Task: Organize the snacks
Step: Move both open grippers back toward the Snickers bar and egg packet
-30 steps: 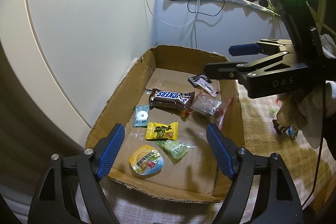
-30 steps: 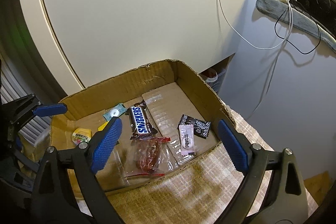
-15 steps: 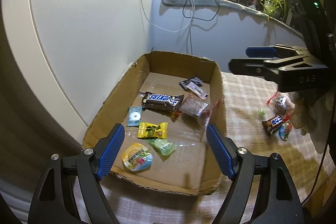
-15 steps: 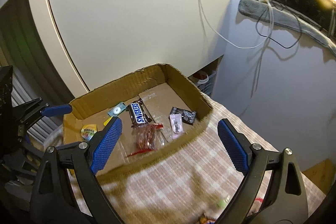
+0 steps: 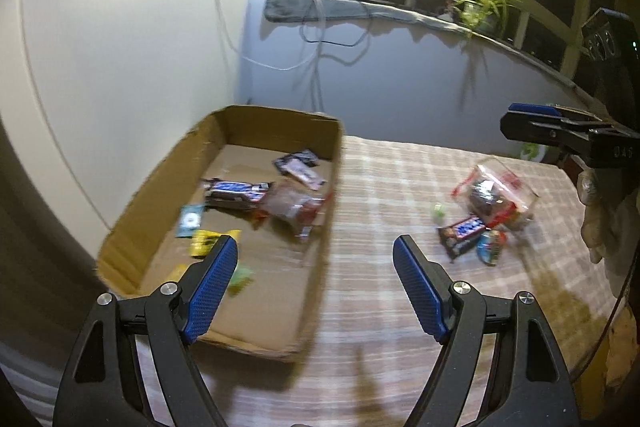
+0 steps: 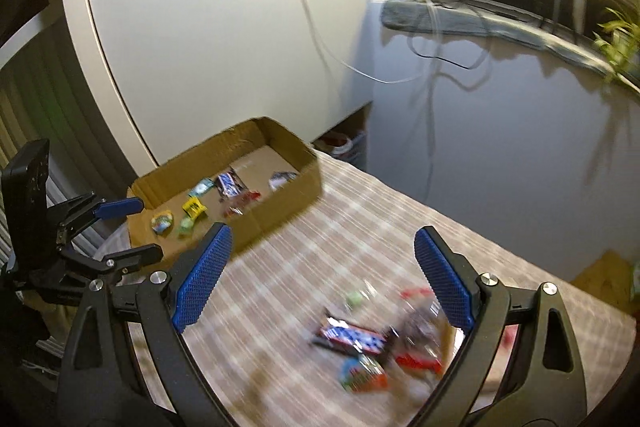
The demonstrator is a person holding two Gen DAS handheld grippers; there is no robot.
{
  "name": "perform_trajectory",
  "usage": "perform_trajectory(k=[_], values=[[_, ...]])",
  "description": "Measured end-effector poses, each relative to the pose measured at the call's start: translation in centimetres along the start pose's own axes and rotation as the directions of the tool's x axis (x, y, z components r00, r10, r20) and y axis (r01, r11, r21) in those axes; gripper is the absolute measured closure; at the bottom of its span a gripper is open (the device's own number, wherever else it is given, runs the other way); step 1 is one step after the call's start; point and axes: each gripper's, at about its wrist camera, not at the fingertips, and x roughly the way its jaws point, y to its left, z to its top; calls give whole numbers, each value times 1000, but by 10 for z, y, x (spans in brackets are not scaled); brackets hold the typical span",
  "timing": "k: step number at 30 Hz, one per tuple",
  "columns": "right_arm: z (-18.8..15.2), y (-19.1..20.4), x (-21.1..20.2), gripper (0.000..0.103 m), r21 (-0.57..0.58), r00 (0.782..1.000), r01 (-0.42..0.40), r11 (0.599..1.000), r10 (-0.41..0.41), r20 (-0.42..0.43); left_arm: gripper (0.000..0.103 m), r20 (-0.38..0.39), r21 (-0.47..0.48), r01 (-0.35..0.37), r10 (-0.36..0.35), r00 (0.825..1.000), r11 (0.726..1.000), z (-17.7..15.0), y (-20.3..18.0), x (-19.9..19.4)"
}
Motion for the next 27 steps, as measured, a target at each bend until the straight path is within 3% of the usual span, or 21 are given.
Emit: perform_trajectory(k=[12,20,25,27], values=[[-70,-53,-40,9,97,994,104,990,-101,-38,23,-33,63,97,-95,995,993,-4,-59,18],[-87,-82,-43,9,187,998,49,981,-44,-34,23,-77,123,141,-132,988,982,-3,-93,39],[-98,-72,-34,9,203,998,-32,979,40,-40,36,-98,163,174,-160,982,971,3,-109,50],[-102,-66,-27,14,195,997,-44,980,55,-51,47,-121,167,195,-176,977,967,6,-114,58]])
